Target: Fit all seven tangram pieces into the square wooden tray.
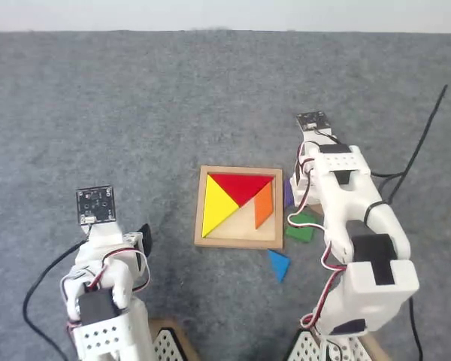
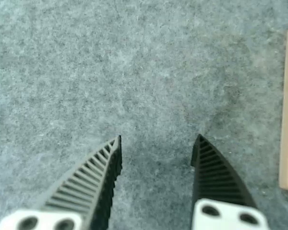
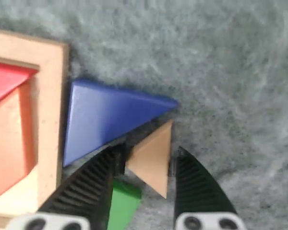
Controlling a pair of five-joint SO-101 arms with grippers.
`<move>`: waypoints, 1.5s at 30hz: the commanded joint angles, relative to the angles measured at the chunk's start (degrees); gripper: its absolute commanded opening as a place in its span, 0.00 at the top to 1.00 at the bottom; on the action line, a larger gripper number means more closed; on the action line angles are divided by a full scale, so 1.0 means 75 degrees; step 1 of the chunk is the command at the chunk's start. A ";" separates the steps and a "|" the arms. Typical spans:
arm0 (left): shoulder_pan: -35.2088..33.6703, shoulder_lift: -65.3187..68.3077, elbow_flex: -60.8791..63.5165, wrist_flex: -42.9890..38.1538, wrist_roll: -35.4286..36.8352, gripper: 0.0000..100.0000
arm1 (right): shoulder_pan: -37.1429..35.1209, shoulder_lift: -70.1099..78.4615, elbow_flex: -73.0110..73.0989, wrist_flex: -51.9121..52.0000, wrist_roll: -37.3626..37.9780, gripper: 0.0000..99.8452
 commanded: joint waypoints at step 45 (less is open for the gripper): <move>-0.0035 -0.0141 -0.0076 0.0035 -0.0035 0.77 | -0.3593 -0.0674 -0.1114 0.0311 -0.4196 0.75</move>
